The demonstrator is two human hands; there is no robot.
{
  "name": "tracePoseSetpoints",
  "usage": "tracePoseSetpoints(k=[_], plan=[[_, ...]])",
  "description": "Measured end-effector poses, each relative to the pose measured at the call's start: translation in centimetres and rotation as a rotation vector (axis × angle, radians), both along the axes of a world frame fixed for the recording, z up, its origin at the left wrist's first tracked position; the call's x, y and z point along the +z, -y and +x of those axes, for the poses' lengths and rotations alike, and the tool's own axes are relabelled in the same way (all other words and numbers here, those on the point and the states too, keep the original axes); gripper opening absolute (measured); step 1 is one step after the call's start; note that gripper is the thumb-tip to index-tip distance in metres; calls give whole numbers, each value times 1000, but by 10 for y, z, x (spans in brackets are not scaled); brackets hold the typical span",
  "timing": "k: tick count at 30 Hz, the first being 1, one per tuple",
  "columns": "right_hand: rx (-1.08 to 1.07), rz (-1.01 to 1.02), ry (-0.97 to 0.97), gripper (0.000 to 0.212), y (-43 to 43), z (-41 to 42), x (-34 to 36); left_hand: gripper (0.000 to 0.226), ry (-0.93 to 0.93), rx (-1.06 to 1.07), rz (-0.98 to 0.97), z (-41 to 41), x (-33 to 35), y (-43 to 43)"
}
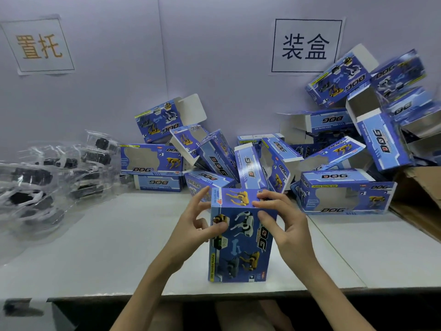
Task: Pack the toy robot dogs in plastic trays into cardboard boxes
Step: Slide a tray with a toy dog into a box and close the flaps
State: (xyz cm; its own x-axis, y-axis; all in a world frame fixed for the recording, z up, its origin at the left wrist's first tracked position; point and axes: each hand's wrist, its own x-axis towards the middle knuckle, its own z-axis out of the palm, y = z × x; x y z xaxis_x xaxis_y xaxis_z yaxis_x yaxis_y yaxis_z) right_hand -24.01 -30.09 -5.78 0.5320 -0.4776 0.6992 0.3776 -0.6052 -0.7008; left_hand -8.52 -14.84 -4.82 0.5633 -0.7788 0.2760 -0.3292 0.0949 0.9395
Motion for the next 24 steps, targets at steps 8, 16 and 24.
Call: tracePoseSetpoints(k=[8,16,24], plan=[[275,855,-384,75,24,-44,3,85,804,59,-199,-44,8,-10],[325,1012,-286,63,25,-108,-29,119,1122,-16,-110,-60,-28,15],[-87,1021,497,3,55,-145,-38,85,784,-26,181,-30,-83,29]])
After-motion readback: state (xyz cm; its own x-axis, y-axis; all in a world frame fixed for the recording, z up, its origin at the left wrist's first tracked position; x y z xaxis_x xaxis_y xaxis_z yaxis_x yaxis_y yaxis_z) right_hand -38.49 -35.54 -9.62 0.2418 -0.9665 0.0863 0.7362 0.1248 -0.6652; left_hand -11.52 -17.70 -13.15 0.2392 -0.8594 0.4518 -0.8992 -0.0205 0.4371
